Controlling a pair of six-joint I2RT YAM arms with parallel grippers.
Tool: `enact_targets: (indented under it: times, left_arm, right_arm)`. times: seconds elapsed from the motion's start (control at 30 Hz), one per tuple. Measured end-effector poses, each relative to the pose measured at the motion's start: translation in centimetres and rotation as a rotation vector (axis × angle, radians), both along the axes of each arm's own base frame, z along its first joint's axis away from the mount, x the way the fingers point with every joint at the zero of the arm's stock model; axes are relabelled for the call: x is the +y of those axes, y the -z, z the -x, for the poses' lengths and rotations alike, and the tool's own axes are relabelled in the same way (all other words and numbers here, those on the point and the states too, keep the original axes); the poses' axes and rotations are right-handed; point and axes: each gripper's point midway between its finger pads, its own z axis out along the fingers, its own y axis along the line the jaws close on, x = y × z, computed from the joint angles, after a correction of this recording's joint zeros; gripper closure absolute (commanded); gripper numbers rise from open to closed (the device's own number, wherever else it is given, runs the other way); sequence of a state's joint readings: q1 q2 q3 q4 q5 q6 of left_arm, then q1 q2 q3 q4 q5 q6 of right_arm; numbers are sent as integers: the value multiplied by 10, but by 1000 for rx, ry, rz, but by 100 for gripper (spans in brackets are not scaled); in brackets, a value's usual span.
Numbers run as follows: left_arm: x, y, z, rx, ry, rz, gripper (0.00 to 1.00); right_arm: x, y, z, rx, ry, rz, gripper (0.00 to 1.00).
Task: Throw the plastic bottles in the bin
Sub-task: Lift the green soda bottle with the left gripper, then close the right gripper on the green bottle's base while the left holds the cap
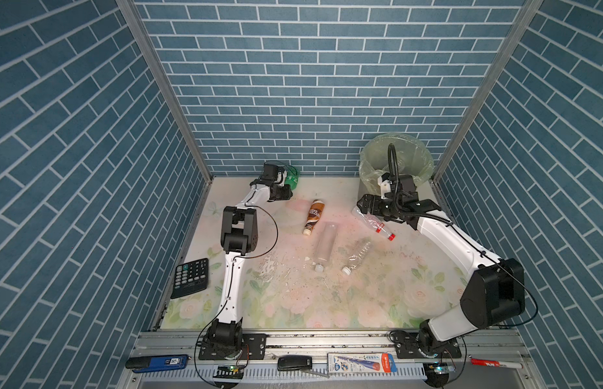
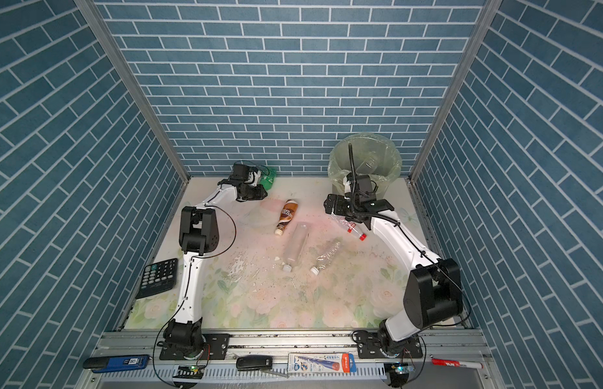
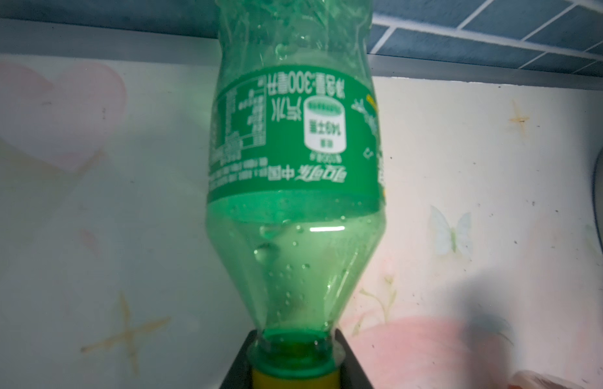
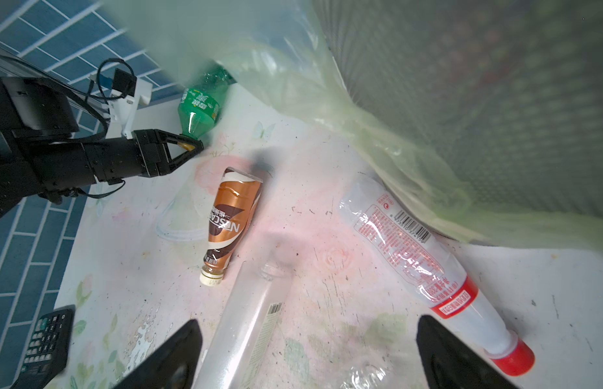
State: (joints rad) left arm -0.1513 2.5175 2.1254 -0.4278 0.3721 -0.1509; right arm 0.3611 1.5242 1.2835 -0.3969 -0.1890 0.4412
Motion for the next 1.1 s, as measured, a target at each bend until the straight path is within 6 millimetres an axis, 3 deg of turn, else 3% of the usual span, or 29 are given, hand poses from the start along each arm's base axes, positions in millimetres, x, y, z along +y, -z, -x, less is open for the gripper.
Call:
enact_targets:
  times: [0.23,0.47,0.6,0.77,0.9,1.1]
  left_arm:
    - [-3,-22,35,-7,-19,50,77]
    - [-11,-54,81,-42,-53,139,77]
    - [-32,-75,108,-77,-41,192,75]
    - [-79,-103,145,-130,26,272,75]
    - [-105,-125,167,-165,76,333,75]
    - [-122,-156,184,-219,125,379,75]
  right_arm:
    - [7,-14,5,-34,-22,-18,1]
    - [29,-30,10,-57,-61,-51,1]
    - [45,-62,-2,-103,-67,-108,1]
    - [70,-89,-25,-136,-80,-185,1]
    - [86,-83,-42,-111,-88,-223,1]
    - [105,-57,-51,-29,-101,-259,2]
